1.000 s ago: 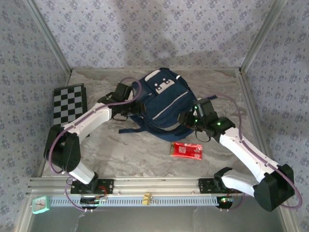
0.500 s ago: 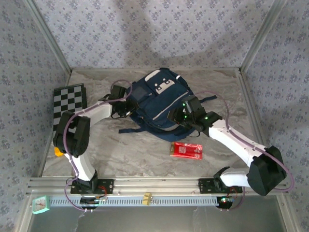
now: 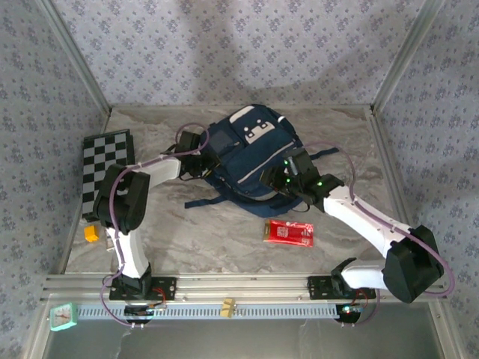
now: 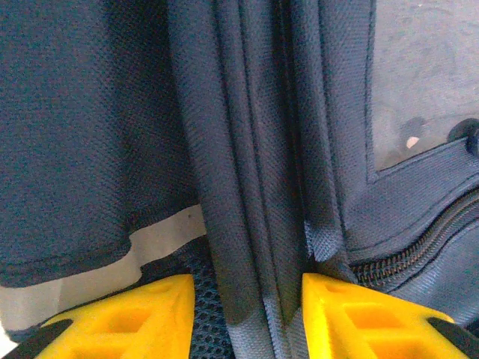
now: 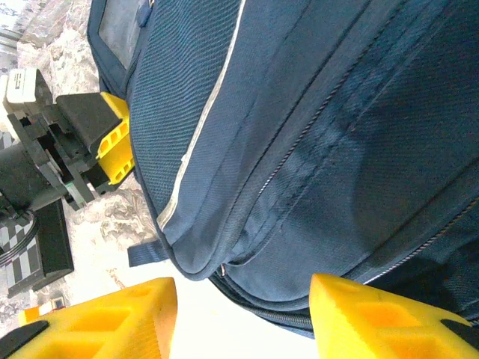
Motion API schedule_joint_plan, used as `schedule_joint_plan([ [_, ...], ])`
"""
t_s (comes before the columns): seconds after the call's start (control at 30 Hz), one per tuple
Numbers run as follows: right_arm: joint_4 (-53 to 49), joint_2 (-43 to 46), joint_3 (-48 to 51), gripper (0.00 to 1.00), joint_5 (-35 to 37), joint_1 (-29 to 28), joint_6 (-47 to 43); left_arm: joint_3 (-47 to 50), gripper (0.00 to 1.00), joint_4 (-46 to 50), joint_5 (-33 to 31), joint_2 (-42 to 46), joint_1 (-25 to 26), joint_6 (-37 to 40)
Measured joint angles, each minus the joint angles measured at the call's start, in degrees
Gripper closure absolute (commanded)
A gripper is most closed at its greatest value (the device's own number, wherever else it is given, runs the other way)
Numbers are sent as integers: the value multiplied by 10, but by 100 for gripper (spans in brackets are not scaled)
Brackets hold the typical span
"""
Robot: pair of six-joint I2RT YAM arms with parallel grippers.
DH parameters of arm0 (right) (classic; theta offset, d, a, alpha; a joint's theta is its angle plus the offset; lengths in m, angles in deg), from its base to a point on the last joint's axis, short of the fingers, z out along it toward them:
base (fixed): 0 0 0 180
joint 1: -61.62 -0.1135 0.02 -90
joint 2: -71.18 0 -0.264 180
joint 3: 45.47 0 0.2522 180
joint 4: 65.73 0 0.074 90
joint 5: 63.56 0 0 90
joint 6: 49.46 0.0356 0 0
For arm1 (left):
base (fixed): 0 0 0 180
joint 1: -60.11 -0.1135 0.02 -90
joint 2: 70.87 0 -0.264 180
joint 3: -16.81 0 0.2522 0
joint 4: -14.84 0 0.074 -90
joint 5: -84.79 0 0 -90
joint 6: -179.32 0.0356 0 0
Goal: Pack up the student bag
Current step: Rotate the student bag at the top-center of the table.
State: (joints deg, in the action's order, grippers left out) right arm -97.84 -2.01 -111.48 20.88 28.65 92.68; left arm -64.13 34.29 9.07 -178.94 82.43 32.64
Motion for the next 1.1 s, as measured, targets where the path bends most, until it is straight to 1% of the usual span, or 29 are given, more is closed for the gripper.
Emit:
schedule_joint_plan([
  [0.1,5,0,3,49,1,0,0,-9,76,-17,-8,-8,9,-18],
  [0.23,9,0,14,49,2,3,2,-20,85,-30,-20,-17,17,-35],
  [0.3,10,0,18,49,3,6,4,-25,92,-32,-23,-19,20,-43],
  [0.4,18,0,26,49,3,15,6,-25,100,-42,-30,-19,23,-53],
  [0.57,33,-15,32,52,-7,52,1,-22,100,-43,-37,-10,30,-60],
  [0.77,52,-79,12,52,-32,129,-45,25,100,-44,-48,62,55,-75],
  [0.9,46,-151,-51,50,-66,185,-94,60,100,-45,-51,105,79,-97],
  [0.97,43,-190,-93,48,-85,207,-125,73,100,-45,-52,118,93,-113],
  [1.03,37,-217,-134,45,-93,219,-154,83,100,-45,-54,127,106,-129],
  [1.1,31,-223,-162,42,-92,222,-178,85,100,-42,-60,131,116,-138],
])
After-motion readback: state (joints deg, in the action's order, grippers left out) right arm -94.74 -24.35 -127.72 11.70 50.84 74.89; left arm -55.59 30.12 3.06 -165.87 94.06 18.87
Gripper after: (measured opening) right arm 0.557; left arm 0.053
